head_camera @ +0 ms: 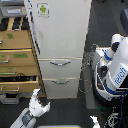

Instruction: Opening the fridge

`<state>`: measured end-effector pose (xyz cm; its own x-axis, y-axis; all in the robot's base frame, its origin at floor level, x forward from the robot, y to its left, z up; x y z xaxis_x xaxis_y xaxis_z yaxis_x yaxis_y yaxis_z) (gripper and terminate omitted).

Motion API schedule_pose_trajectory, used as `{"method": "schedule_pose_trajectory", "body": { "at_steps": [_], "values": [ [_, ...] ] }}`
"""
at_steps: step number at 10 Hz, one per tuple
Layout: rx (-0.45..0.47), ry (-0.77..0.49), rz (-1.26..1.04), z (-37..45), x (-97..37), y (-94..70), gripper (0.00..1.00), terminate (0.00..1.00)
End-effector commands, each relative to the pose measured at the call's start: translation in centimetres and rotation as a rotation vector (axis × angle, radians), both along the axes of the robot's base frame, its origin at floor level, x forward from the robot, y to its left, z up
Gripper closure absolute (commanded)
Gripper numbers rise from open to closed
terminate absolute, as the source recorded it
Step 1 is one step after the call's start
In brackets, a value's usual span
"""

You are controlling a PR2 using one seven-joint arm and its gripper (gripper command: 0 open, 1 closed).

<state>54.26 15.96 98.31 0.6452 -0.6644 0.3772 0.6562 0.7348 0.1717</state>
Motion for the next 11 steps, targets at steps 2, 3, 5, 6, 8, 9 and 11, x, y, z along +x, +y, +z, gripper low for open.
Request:
{"method": "schedule_pose_trajectory", "body": {
  "at_steps": [2,3,5,6,8,9,11],
  "values": [
    [0.069,-0.074,0.281,12.8,12.5,2.4,0.00,0.00],
    [0.076,-0.078,0.327,13.8,13.7,2.7,0.00,0.00],
    [0.109,-0.063,0.444,15.3,16.8,3.0,0.00,0.00],
    [0.093,-0.044,0.486,15.7,18.1,3.2,0.00,0.00],
    [0.060,-0.004,0.555,16.5,20.9,3.5,0.00,0.00],
    [0.067,0.015,0.577,16.7,22.8,3.2,0.00,0.00],
    [0.061,0.043,0.600,16.9,25.4,3.0,0.00,0.00]
  ]
}}
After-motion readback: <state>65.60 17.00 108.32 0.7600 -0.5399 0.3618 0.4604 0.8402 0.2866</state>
